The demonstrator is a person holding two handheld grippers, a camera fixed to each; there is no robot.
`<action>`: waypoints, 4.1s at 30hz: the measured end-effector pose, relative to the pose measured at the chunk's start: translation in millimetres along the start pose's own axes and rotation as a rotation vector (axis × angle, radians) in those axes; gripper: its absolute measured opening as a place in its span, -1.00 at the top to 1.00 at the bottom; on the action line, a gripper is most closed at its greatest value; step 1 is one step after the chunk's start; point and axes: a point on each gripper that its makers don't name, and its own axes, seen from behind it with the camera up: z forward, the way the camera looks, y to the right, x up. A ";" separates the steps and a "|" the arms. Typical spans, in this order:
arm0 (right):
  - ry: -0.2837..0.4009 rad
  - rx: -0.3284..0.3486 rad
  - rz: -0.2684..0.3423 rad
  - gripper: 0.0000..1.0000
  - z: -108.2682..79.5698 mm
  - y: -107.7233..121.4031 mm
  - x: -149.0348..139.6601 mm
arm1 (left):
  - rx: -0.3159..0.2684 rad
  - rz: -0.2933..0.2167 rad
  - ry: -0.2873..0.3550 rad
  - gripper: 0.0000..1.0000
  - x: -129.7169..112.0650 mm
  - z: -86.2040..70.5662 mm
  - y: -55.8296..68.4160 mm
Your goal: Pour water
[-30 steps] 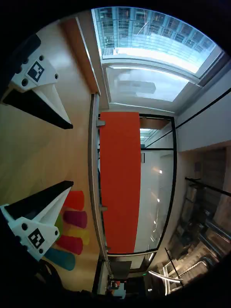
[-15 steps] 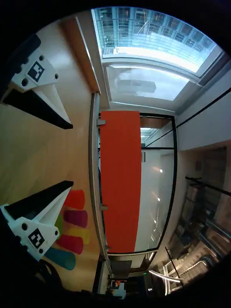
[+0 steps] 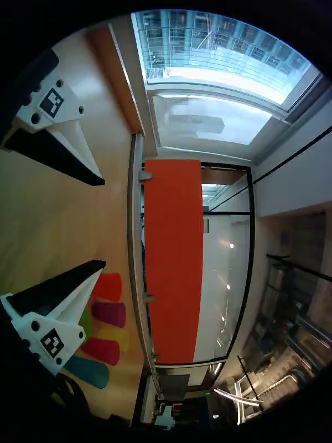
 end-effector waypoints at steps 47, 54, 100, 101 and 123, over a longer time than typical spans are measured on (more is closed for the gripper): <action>-0.075 0.037 0.044 -1.00 32.4 -10.0 -73.6 | 0.000 0.001 0.000 -1.00 -0.9 -0.1 0.1; -0.075 0.040 0.044 -1.00 32.3 -9.8 -73.2 | 0.000 0.000 0.000 -1.00 -0.8 0.4 0.1; -0.077 0.043 0.045 -1.00 31.9 -9.8 -74.3 | 0.000 0.000 0.000 -1.00 -0.3 0.8 0.1; -0.077 0.043 0.045 -1.00 32.1 -9.9 -74.4 | 0.000 0.000 0.000 -1.00 -0.3 0.8 0.0; -0.077 0.043 0.045 -1.00 33.0 -8.6 -74.1 | -0.001 0.000 0.000 -1.00 -0.5 0.0 1.0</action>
